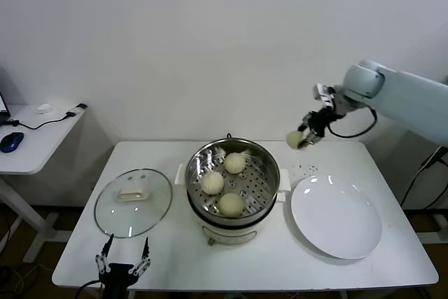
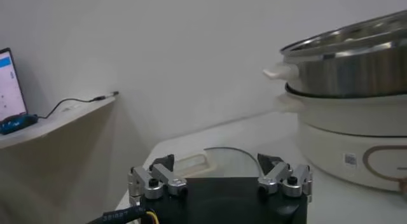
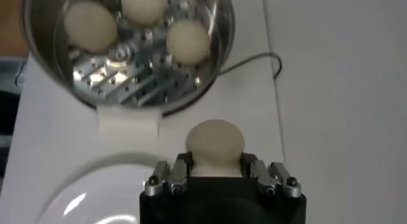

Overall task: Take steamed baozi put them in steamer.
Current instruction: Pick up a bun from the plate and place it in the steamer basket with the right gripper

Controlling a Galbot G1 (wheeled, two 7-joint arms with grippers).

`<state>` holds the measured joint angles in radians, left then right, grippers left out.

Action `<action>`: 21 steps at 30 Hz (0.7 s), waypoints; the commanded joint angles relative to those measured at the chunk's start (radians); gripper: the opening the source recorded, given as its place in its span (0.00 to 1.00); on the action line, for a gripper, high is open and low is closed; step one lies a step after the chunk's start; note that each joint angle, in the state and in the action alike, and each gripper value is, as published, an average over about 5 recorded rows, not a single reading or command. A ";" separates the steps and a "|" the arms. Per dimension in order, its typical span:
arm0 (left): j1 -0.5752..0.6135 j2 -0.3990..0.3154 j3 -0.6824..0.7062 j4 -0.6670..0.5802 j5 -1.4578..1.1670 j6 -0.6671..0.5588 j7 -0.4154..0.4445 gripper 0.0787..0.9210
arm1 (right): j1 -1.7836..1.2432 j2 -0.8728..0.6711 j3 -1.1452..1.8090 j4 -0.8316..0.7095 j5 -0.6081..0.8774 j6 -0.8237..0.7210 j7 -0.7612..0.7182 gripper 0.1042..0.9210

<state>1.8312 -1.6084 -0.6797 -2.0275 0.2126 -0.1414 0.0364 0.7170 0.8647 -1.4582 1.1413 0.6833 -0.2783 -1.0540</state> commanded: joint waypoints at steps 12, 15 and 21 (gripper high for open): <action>-0.005 0.013 0.006 0.018 -0.003 -0.021 -0.002 0.88 | 0.137 0.346 -0.330 0.169 0.369 -0.152 0.222 0.51; -0.004 0.016 0.000 0.024 -0.011 -0.024 -0.003 0.88 | 0.113 0.363 -0.349 0.176 0.364 -0.159 0.241 0.51; -0.003 0.018 -0.009 0.029 -0.020 -0.026 -0.004 0.88 | 0.067 0.371 -0.368 0.166 0.321 -0.164 0.251 0.51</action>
<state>1.8274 -1.5921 -0.6855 -2.0038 0.2003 -0.1652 0.0329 0.8212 1.1701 -1.7583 1.2838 0.9902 -0.4155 -0.8581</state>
